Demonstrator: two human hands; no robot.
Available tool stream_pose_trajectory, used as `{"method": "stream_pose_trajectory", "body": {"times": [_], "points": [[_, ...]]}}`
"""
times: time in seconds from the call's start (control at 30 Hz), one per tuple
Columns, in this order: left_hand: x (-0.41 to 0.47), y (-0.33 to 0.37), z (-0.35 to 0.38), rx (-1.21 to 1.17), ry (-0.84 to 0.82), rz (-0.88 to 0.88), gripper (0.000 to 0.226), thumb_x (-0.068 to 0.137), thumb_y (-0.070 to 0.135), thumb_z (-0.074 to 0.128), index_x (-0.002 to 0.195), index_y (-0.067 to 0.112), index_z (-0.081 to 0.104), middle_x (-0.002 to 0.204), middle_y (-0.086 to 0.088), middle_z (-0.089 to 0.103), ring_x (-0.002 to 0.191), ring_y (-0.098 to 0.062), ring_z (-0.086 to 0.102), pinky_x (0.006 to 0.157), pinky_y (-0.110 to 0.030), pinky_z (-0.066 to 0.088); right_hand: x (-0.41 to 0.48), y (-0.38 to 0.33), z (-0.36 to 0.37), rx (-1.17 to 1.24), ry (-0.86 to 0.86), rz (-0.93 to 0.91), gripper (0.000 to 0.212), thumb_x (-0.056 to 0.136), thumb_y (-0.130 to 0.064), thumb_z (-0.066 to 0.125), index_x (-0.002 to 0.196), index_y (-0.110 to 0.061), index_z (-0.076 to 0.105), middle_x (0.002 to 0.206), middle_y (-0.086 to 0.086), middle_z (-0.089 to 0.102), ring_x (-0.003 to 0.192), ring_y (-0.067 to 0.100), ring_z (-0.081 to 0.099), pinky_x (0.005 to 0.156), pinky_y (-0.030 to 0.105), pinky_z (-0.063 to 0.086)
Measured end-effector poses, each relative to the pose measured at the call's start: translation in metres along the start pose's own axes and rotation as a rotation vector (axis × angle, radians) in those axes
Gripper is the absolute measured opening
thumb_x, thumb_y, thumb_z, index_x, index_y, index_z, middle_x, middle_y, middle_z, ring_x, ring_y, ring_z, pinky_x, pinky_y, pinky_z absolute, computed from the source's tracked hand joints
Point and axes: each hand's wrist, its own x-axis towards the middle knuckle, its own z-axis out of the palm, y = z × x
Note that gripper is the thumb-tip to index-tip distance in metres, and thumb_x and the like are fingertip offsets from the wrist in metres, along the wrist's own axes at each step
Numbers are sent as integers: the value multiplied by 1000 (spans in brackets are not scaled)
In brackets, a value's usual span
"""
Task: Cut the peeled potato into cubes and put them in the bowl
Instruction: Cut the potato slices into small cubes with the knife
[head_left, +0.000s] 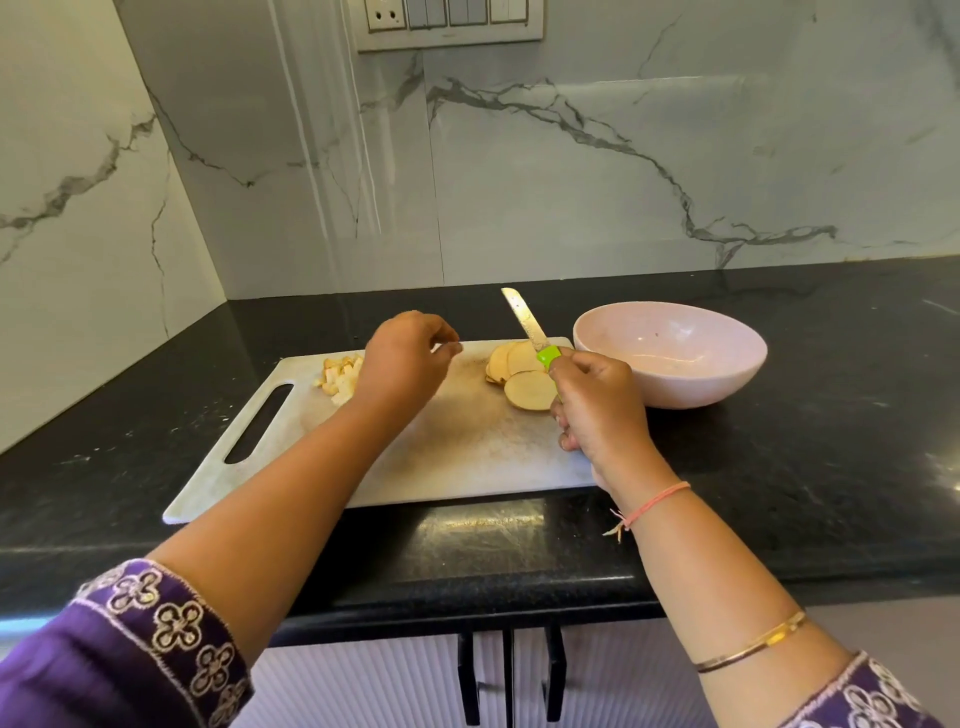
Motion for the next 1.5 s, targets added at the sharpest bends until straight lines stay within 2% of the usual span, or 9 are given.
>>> {"method": "stream_pose_trajectory", "body": {"times": [0.2,0.37,0.6,0.77,1.0,1.17,1.3,1.43,1.5], "points": [[16,38,29,-121,-224,68,38,96,17,52,135,16,52,135,-2,55,127,-22,47,105,-36,39,3,5,0,-2,47,-22,30,93,-15,48,67,-23,62,45,-2,34,42,16,32,39,21,27],[25,46,41,-254,-338,22,47,89,15,64,134,18,51,130,1,58,123,-18,51,96,-27,40,7,13,2,-43,74,-60,27,93,-18,49,77,1,59,50,1,31,52,21,30,51,29,29],[28,49,42,-262,-283,2,51,83,15,70,131,16,53,126,1,61,117,-16,55,95,-29,44,8,12,3,-55,80,-96,26,93,-20,49,80,-1,61,52,2,34,58,22,32,56,34,30],[28,46,43,-323,-205,-8,44,78,12,75,118,15,56,111,0,62,99,-15,58,82,-26,48,6,11,3,-43,87,-80,22,93,-18,50,79,-4,61,48,-2,35,56,21,32,54,33,30],[21,26,27,-708,-3,-185,23,80,7,73,97,17,62,93,6,63,89,-10,61,75,-18,52,5,11,2,-66,88,-117,26,90,-14,47,95,10,54,59,8,31,59,22,28,56,35,29],[14,18,26,-874,-51,-336,18,85,9,68,100,15,60,91,1,67,81,-9,63,60,-15,53,3,9,-3,-86,66,-106,22,93,-16,47,93,0,63,54,5,36,56,22,32,55,35,32],[14,25,28,-936,-89,-331,14,88,6,63,94,15,55,90,-3,67,78,-11,65,59,-19,56,2,8,2,-87,55,-107,21,93,-15,48,89,0,62,54,5,37,56,22,33,55,35,32],[15,32,35,-750,-96,-252,14,90,13,63,100,17,53,94,0,67,81,-9,62,67,-22,54,1,7,3,-86,43,-82,27,93,-15,48,73,-28,61,44,-9,38,52,18,33,54,33,32],[14,31,38,-662,-72,-210,13,91,18,62,102,19,54,95,5,65,86,-6,59,67,-16,47,1,7,2,-96,44,-78,28,94,-16,47,74,-29,63,40,-13,35,51,17,32,54,33,33]]}}
